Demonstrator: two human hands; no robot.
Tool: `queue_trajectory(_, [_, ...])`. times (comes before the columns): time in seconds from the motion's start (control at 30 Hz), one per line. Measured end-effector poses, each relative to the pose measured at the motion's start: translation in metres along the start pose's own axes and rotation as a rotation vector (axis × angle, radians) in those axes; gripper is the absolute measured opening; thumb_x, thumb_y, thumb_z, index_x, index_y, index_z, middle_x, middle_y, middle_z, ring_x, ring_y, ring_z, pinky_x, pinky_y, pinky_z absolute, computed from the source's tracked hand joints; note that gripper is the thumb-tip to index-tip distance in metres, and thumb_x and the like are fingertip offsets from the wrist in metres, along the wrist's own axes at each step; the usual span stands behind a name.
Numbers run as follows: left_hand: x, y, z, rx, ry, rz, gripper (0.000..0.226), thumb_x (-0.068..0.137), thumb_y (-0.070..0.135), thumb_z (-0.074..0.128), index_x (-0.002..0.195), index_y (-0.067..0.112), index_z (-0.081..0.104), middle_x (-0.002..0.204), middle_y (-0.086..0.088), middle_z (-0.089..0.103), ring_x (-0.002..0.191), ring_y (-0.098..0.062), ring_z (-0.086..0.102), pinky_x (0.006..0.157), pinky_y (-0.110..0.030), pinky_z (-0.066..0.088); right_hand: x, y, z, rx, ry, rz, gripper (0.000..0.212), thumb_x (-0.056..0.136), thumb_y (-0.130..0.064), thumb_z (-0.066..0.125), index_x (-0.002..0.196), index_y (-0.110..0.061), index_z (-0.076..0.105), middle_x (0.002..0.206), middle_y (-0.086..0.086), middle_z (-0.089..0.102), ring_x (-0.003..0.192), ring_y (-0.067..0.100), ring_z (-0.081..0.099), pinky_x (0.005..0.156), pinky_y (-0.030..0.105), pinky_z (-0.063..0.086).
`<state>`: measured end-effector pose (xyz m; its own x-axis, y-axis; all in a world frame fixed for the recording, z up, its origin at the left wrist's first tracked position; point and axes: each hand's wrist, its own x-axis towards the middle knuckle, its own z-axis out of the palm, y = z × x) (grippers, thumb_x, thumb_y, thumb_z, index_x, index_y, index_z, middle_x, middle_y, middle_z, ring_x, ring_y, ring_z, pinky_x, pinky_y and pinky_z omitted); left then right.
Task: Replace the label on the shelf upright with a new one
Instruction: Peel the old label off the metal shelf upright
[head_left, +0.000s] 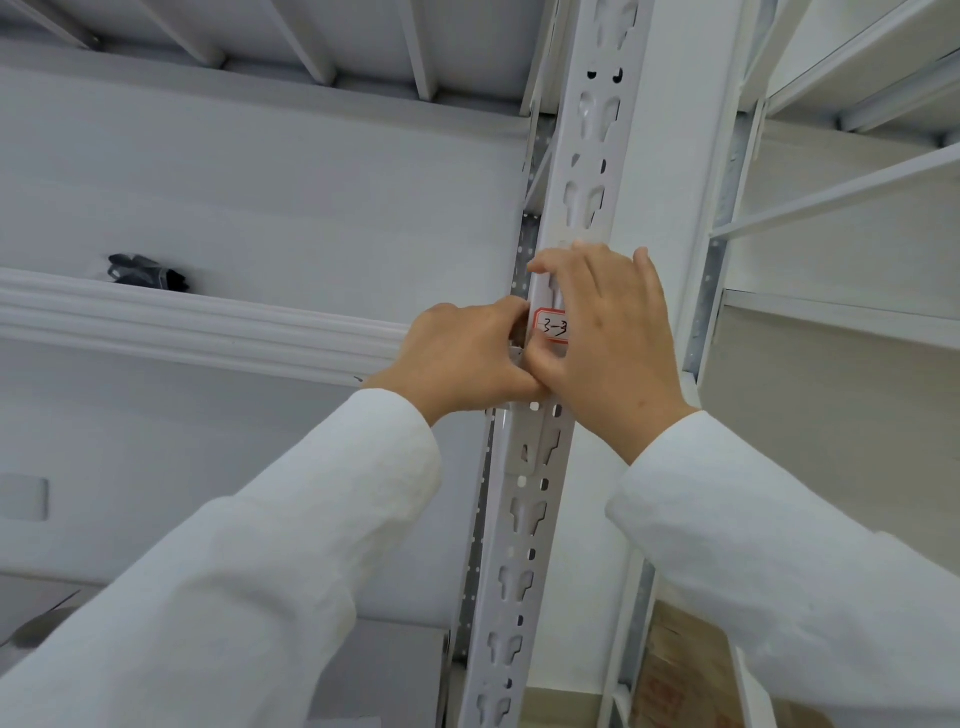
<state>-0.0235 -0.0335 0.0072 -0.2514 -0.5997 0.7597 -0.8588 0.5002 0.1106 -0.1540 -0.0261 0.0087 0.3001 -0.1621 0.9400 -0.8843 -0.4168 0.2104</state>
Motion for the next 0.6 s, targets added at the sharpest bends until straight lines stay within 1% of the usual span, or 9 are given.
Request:
queue_trajectory(0.07, [0.0, 0.001, 0.0, 0.006, -0.008, -0.003, 0.031, 0.071, 0.047, 0.061, 0.083, 0.027, 0.04, 0.064, 0.012, 0.05, 0.068, -0.018, 0.051, 0.053, -0.019, 0.029, 0.001, -0.003, 0.002, -0.044, 0.052, -0.021, 0.04, 0.068, -0.013, 0.059, 0.108, -0.015, 0.058, 0.104, 0.01, 0.061, 0.109, 0.029, 0.054, 0.106, 0.052, 0.029])
queue_trajectory(0.13, [0.0, 0.002, -0.001, 0.002, -0.018, -0.008, 0.029, 0.071, 0.047, 0.06, 0.08, 0.028, 0.04, 0.064, 0.013, 0.05, 0.066, -0.016, 0.051, 0.053, -0.02, 0.029, 0.002, -0.003, 0.002, -0.061, 0.088, -0.039, 0.037, 0.067, -0.009, 0.06, 0.105, -0.013, 0.061, 0.1, 0.011, 0.063, 0.107, 0.03, 0.057, 0.103, 0.053, 0.032])
queue_trajectory(0.2, [-0.001, 0.003, -0.003, -0.01, -0.019, -0.014, 0.028, 0.072, 0.047, 0.058, 0.073, 0.03, 0.036, 0.063, 0.013, 0.049, 0.061, -0.011, 0.049, 0.052, -0.021, 0.027, 0.003, 0.0, -0.002, -0.036, 0.076, -0.048, 0.036, 0.07, -0.008, 0.056, 0.105, -0.012, 0.06, 0.102, 0.01, 0.064, 0.108, 0.03, 0.057, 0.106, 0.052, 0.029])
queue_trajectory(0.23, [-0.001, 0.003, -0.003, -0.013, -0.017, -0.013, 0.028, 0.073, 0.046, 0.058, 0.072, 0.029, 0.035, 0.063, 0.012, 0.049, 0.061, -0.011, 0.049, 0.052, -0.021, 0.026, 0.002, 0.002, -0.005, -0.007, 0.054, -0.045, 0.036, 0.071, -0.009, 0.054, 0.107, -0.012, 0.059, 0.104, 0.01, 0.064, 0.11, 0.029, 0.056, 0.108, 0.05, 0.025])
queue_trajectory(0.3, [-0.001, 0.003, -0.002, -0.012, -0.016, -0.012, 0.028, 0.072, 0.046, 0.06, 0.079, 0.027, 0.04, 0.066, 0.011, 0.052, 0.066, -0.016, 0.052, 0.054, -0.022, 0.028, 0.001, 0.005, -0.008, 0.055, 0.001, -0.036, 0.037, 0.072, -0.014, 0.053, 0.109, -0.012, 0.056, 0.11, 0.01, 0.062, 0.116, 0.028, 0.052, 0.11, 0.047, 0.021])
queue_trajectory(0.4, [0.0, 0.002, -0.002, 0.0, -0.016, -0.008, 0.032, 0.071, 0.046, 0.062, 0.086, 0.026, 0.042, 0.073, 0.011, 0.056, 0.072, -0.018, 0.053, 0.057, -0.024, 0.031, -0.002, 0.006, -0.007, 0.104, -0.047, -0.015, 0.04, 0.073, -0.018, 0.06, 0.113, -0.014, 0.054, 0.117, 0.009, 0.058, 0.125, 0.025, 0.045, 0.111, 0.047, 0.02])
queue_trajectory(0.5, [0.0, 0.001, -0.002, -0.004, -0.009, -0.003, 0.033, 0.071, 0.048, 0.062, 0.085, 0.026, 0.041, 0.068, 0.012, 0.052, 0.069, -0.017, 0.051, 0.054, -0.017, 0.027, -0.002, 0.005, -0.006, 0.13, -0.058, 0.01, 0.042, 0.073, -0.019, 0.059, 0.114, -0.014, 0.052, 0.119, 0.009, 0.055, 0.126, 0.026, 0.043, 0.111, 0.045, 0.019])
queue_trajectory(0.6, [0.0, 0.001, 0.0, -0.02, -0.011, -0.002, 0.033, 0.07, 0.047, 0.063, 0.085, 0.026, 0.043, 0.074, 0.011, 0.057, 0.072, -0.018, 0.053, 0.055, -0.017, 0.028, -0.002, 0.004, -0.007, 0.126, -0.076, 0.018, 0.043, 0.073, -0.015, 0.059, 0.115, -0.014, 0.052, 0.121, 0.009, 0.054, 0.126, 0.025, 0.042, 0.112, 0.043, 0.016])
